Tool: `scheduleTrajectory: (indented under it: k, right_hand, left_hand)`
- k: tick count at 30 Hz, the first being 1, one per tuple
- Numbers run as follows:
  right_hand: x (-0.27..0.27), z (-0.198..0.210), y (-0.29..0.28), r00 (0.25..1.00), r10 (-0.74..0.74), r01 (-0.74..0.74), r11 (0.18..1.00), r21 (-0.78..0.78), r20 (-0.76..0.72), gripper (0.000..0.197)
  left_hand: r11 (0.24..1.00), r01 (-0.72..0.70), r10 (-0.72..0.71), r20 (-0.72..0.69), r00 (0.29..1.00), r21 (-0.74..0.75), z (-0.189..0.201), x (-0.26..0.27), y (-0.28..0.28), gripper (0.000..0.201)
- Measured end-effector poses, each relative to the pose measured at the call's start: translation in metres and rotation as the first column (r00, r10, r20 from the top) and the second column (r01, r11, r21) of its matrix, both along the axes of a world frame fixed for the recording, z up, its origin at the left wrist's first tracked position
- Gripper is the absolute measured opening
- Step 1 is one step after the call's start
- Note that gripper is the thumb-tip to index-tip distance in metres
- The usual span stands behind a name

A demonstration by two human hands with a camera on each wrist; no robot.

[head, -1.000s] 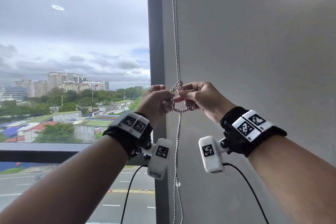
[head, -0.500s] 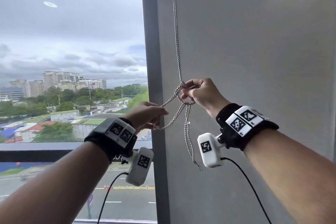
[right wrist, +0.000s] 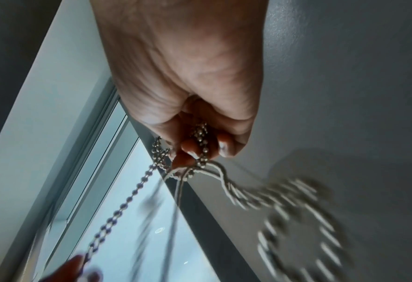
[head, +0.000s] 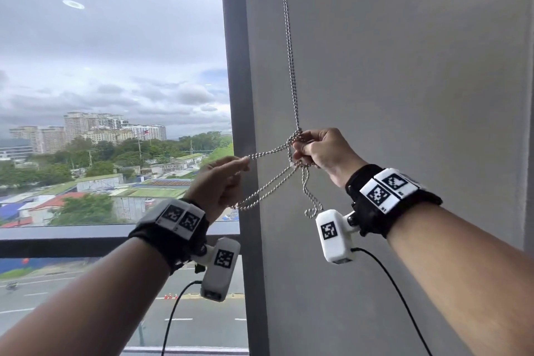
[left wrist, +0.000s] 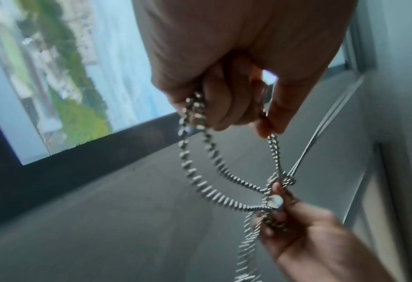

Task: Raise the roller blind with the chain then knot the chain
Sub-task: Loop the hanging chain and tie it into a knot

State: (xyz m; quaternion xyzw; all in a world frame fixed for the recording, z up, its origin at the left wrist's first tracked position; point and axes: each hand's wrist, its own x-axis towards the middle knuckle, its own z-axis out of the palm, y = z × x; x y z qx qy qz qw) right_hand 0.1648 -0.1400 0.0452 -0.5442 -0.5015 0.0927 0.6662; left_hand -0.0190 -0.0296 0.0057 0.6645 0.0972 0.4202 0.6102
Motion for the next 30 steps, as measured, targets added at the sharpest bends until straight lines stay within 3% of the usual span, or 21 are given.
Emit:
scheduleTrajectory:
  k: [2, 4, 8, 11, 15, 18, 21, 23, 25, 27, 30]
  right_hand:
    - [0.003, 0.0, -0.002, 0.999, 0.0, -0.001, 1.0, -0.016, -0.046, 0.005]
    - [0.005, -0.001, -0.003, 0.999, 0.008, -0.011, 0.998, -0.054, -0.053, 0.005]
    - [-0.003, -0.006, -0.001, 0.992, 0.095, -0.101, 0.993, -0.067, -0.087, 0.007]
    - [-0.011, -0.014, 0.004, 0.98, 0.154, -0.162, 0.985, -0.053, -0.126, 0.015]
    - [-0.015, -0.015, 0.008, 0.974, 0.153, -0.16, 0.987, -0.031, -0.169, 0.024]
    - [-0.01, -0.009, 0.005, 0.977, 0.114, -0.121, 0.992, -0.029, -0.18, 0.028]
    - [-0.003, -0.007, 0.001, 0.983, 0.089, -0.091, 0.996, -0.006, -0.162, 0.027]
    - [0.001, -0.008, -0.001, 0.987, 0.07, -0.071, 0.997, -0.004, -0.144, 0.027]
    - [0.004, -0.009, -0.001, 0.994, 0.039, -0.041, 0.999, -0.02, -0.104, 0.026]
    - [0.005, -0.011, -0.001, 0.996, 0.032, -0.035, 0.999, -0.03, -0.084, 0.026]
    - [0.0, -0.014, 0.003, 0.995, 0.05, -0.053, 0.998, -0.029, -0.085, 0.025]
  left_hand:
    - [0.983, -0.077, 0.114, -0.227, 0.967, 0.166, -0.006, -0.003, 0.001, 0.019]
    - [0.969, -0.085, 0.168, -0.367, 0.915, 0.23, -0.012, -0.004, 0.002, 0.018]
    - [0.997, -0.037, 0.057, -0.333, 0.941, 0.065, -0.019, 0.004, 0.002, 0.016]
    - [0.993, 0.082, -0.103, -0.268, 0.958, -0.09, -0.012, 0.014, -0.007, 0.011]
    - [0.971, 0.229, -0.239, -0.399, 0.885, -0.073, -0.01, 0.021, -0.011, 0.011]
    - [0.964, 0.262, -0.172, -0.64, 0.749, 0.047, -0.03, 0.019, -0.002, 0.017]
    - [0.948, 0.315, -0.112, -0.867, 0.485, 0.053, -0.049, 0.009, 0.011, 0.018]
    - [0.945, 0.328, -0.119, -0.94, 0.319, -0.009, -0.055, 0.0, 0.02, 0.015]
    - [0.95, 0.313, -0.083, -0.963, 0.258, 0.002, -0.06, -0.006, 0.026, 0.016]
    - [0.957, 0.283, -0.029, -0.941, 0.337, 0.071, -0.065, -0.008, 0.029, 0.017]
    - [0.983, 0.175, -0.067, -0.759, 0.648, 0.062, -0.064, -0.001, 0.028, 0.015]
